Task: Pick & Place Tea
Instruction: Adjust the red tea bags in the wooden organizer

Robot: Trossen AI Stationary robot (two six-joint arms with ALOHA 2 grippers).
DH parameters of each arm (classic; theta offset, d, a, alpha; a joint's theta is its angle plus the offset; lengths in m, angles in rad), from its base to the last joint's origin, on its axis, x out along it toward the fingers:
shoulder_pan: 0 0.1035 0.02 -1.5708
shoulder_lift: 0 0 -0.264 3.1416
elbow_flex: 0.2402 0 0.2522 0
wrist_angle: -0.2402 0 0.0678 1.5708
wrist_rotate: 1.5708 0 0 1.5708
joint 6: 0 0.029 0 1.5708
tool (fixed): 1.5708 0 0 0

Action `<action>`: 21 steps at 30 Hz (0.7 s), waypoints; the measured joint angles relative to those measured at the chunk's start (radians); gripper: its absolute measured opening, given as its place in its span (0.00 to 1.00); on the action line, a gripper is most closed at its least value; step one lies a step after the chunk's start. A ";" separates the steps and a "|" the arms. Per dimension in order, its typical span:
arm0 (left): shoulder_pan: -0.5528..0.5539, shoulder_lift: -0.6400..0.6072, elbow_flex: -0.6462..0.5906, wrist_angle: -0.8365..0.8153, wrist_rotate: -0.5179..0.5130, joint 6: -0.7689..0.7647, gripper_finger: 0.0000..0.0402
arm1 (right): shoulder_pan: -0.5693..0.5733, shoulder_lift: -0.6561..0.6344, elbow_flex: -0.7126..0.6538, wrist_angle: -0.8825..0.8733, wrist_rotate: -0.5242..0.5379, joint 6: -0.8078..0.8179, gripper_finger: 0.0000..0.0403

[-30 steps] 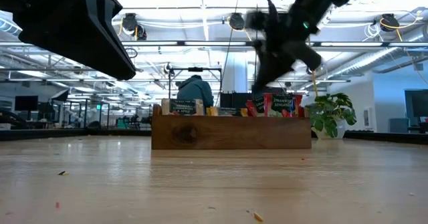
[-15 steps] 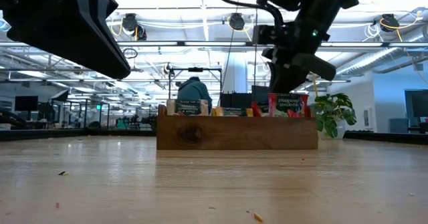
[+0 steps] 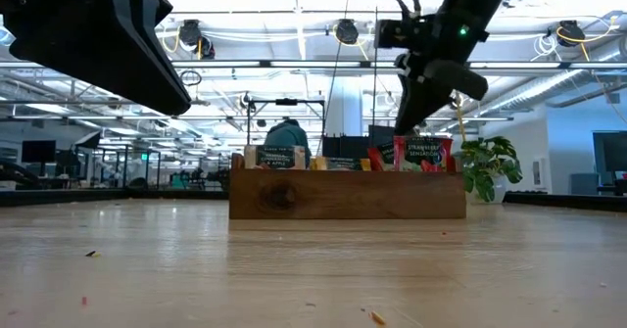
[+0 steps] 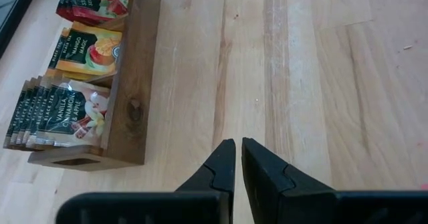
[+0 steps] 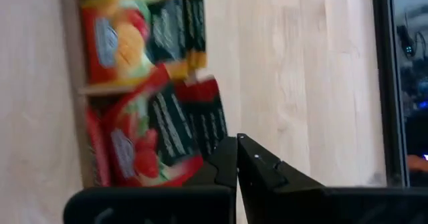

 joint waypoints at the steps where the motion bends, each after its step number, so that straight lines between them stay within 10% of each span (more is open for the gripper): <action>1: 0.000 0.000 0.000 0.000 0.000 0.000 0.09 | 0.001 0.000 0.000 0.012 -0.004 -0.004 0.00; 21: 0.000 0.000 -0.039 0.010 0.009 0.000 0.09 | -0.112 -0.078 0.000 0.011 -0.373 -0.165 0.33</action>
